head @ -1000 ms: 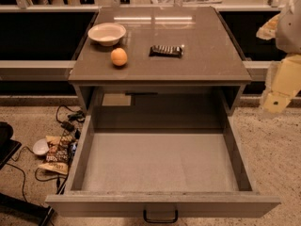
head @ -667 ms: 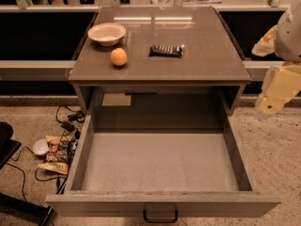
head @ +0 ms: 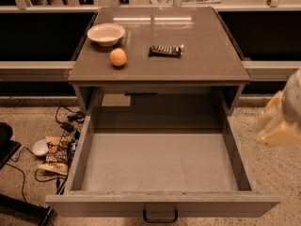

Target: Close top drawer

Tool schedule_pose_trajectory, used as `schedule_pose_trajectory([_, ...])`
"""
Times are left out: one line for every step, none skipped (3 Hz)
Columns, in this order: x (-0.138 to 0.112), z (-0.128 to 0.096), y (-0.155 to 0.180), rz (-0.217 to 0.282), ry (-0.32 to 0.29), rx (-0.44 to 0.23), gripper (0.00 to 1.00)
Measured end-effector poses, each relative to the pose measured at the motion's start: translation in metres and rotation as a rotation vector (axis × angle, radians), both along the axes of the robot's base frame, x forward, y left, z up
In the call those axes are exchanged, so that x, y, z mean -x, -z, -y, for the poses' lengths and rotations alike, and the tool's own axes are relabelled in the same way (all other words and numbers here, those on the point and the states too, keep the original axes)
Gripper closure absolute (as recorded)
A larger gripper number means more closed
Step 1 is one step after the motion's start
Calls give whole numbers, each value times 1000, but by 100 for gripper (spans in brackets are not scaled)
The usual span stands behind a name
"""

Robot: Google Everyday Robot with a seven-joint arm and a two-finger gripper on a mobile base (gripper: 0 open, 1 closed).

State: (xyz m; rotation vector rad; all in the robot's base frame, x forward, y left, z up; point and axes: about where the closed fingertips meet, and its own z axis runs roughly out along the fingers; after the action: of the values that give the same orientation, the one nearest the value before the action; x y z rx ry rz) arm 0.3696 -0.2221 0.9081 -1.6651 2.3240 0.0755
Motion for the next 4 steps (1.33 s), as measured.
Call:
schedule_pose_trajectory([45, 4, 48, -52, 42, -32, 89])
schedule_pose_trajectory([87, 4, 93, -55, 76, -34, 100])
schedule_pose_trajectory([113, 8, 129, -117, 93, -31, 100])
schedule_pose_trajectory([114, 7, 134, -124, 91, -34, 100])
